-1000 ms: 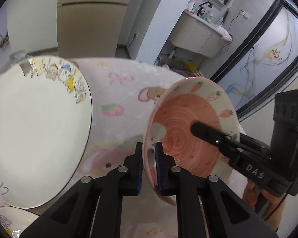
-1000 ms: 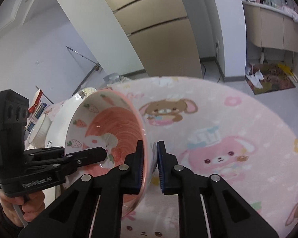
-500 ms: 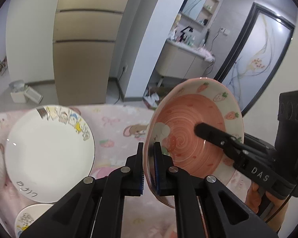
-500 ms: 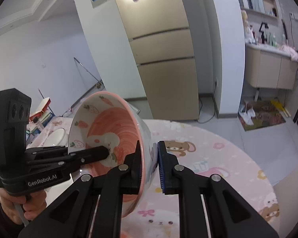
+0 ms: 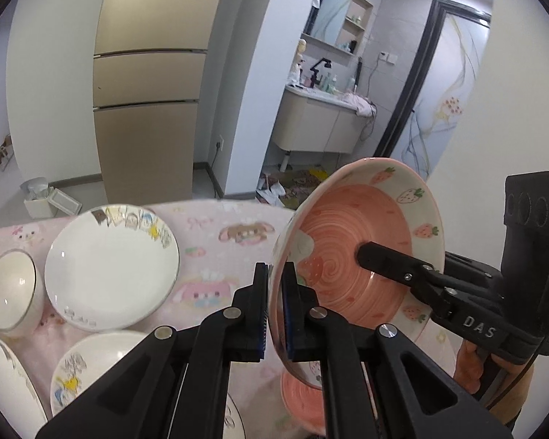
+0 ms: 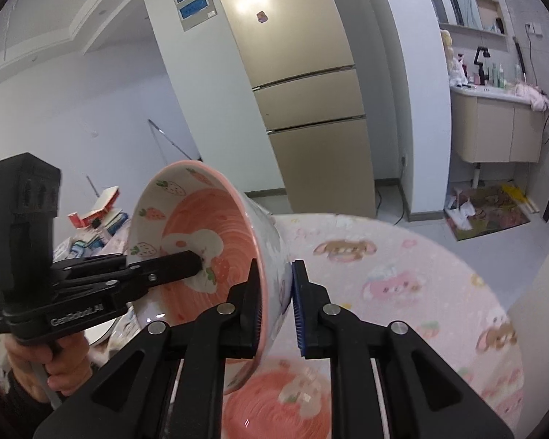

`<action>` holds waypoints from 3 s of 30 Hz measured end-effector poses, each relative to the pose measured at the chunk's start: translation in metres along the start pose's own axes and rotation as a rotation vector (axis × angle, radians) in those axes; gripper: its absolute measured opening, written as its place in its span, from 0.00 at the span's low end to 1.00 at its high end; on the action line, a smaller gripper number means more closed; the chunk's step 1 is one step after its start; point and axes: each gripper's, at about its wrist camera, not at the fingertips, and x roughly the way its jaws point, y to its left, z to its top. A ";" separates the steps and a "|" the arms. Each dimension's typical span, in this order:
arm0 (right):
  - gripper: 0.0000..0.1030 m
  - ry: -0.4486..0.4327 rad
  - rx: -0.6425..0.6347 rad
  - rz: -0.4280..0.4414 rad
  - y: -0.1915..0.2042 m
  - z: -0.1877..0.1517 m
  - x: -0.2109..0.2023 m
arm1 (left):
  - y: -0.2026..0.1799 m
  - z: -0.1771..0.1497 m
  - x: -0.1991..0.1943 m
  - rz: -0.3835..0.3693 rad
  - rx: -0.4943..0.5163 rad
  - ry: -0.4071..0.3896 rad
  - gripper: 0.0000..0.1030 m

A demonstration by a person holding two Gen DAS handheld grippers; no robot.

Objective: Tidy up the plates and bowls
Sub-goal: 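Carry the pink bowl with the right tool and lower it onto the other pink bowl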

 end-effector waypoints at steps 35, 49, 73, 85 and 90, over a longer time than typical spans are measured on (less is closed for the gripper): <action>0.17 0.137 0.079 0.028 -0.034 -0.065 0.019 | -0.003 -0.050 0.062 -0.040 0.065 0.208 0.08; 0.19 0.139 -0.157 -0.157 -0.007 -0.071 0.025 | -0.006 -0.061 0.073 -0.028 0.109 0.212 0.08; 0.19 0.123 0.161 0.145 -0.050 -0.069 0.023 | -0.003 -0.057 0.062 -0.098 0.098 0.151 0.10; 0.21 0.137 0.400 0.322 -0.077 -0.078 0.035 | 0.004 -0.055 0.057 -0.158 0.068 0.124 0.12; 0.21 0.146 0.280 0.221 -0.059 -0.073 0.030 | 0.006 -0.058 0.060 -0.164 0.060 0.155 0.11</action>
